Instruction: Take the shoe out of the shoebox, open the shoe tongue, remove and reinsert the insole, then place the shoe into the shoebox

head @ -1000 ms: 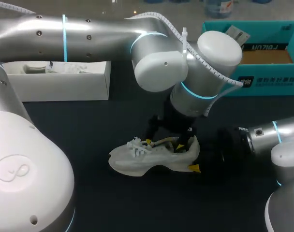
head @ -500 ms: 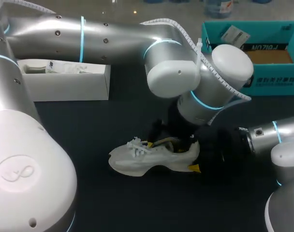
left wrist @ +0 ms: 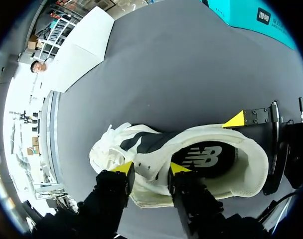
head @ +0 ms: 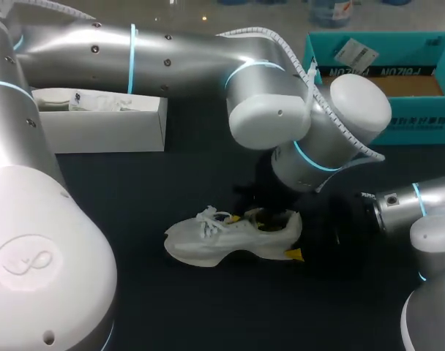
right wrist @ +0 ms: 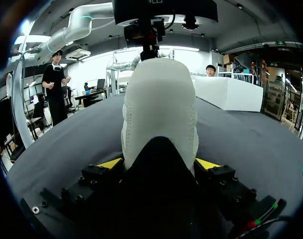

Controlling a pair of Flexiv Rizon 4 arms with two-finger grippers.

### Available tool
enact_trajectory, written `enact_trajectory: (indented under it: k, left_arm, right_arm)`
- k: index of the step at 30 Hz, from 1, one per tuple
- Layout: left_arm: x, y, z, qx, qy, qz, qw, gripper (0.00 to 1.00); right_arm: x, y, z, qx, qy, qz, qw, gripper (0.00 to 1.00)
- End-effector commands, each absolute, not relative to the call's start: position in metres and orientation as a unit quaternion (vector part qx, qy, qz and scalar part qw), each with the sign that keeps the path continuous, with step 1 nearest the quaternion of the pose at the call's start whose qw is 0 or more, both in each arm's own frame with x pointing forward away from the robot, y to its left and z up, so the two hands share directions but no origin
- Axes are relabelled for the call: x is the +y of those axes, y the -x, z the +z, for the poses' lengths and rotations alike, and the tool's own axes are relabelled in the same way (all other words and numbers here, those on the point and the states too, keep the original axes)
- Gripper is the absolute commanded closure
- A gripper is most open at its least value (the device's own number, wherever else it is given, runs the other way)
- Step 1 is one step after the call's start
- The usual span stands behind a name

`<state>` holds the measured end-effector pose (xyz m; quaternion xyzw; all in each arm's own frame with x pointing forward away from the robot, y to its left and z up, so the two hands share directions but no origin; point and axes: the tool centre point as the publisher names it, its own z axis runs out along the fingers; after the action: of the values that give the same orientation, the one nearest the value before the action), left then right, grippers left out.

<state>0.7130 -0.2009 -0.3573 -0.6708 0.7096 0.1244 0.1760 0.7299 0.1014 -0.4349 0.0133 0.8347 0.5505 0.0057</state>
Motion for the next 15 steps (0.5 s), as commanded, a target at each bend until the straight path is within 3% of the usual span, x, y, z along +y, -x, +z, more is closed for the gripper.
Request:
enact_trajectory:
  k: [1, 15]
  left_arm:
    - [-0.190, -0.708, -0.348, 0.652, 0.729, 0.098, 0.186, 1.00]
    - [-0.159, -0.718, -0.326, 0.631, 0.753, 0.083, 0.167, 1.00]
  right_arm:
    - [0.104, -0.730, -0.442, 0.836, -0.014, 0.549, 0.006, 1.00]
    - [0.104, -0.730, -0.442, 0.836, -0.014, 0.549, 0.006, 1.00]
